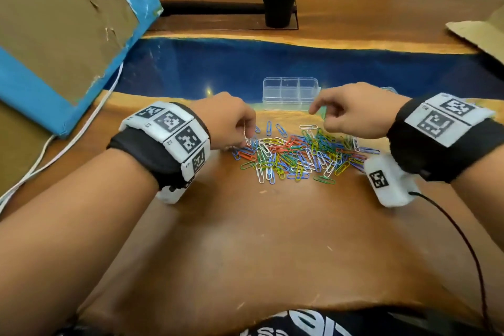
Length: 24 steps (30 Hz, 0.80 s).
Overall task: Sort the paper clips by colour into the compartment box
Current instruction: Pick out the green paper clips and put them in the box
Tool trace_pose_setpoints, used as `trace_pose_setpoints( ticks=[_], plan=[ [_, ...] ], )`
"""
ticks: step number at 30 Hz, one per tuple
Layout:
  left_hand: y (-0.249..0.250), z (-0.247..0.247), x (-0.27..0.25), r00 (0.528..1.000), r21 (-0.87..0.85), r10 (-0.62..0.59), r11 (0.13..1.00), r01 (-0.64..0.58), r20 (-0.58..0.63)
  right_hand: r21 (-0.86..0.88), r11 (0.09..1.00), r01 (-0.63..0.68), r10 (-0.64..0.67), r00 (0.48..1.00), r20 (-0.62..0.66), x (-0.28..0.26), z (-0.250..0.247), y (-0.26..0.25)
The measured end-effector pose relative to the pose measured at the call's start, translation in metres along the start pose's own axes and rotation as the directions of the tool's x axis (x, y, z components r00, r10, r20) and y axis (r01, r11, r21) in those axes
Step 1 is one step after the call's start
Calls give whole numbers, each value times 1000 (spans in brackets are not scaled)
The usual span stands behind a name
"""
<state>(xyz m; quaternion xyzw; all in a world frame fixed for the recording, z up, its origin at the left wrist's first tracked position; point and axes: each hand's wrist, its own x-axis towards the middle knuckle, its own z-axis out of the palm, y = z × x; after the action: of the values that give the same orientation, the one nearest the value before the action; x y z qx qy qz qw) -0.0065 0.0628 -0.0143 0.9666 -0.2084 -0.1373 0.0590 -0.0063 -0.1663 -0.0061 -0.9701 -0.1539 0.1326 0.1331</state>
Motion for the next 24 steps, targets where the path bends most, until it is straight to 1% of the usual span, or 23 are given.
trace_pose_setpoints(
  ticks=[2, 5, 8, 11, 13, 16, 20, 22, 24],
  plan=[
    [1, 2, -2, 999, -9, 4, 1000, -4, 35, 122, 992, -22, 22, 1000, 2, -5, 2, -7],
    [11, 10, -3, 993, -21, 78, 997, -76, 90, 258, 963, -80, 76, 997, 25, -5, 7, -14],
    [21, 14, 0, 991, 16, 105, 994, -107, 85, 282, 952, -120, 122, 992, 9, -3, 12, -16],
    [22, 16, 2, 992, 36, 81, 996, -85, 92, 296, 946, -131, 139, 990, -5, -4, 13, -16],
    [21, 16, 0, 991, 30, 65, 997, -69, 118, 276, 955, -112, 120, 993, -13, -6, 16, -16],
    [17, 16, -2, 991, -22, 57, 998, -55, 119, 162, 984, -71, 76, 997, -25, -9, 21, -14],
    [14, 14, -4, 998, -78, 34, 997, -30, 46, 64, 997, -48, 46, 999, 22, -7, 26, -15],
    [14, 12, -6, 1000, -110, 26, 994, -27, -9, 36, 999, -25, 24, 1000, 18, -4, 27, -18],
    [15, 11, -8, 999, -181, 12, 983, -19, -43, -2, 1000, -11, 11, 1000, 14, -1, 29, -21]
  ],
)
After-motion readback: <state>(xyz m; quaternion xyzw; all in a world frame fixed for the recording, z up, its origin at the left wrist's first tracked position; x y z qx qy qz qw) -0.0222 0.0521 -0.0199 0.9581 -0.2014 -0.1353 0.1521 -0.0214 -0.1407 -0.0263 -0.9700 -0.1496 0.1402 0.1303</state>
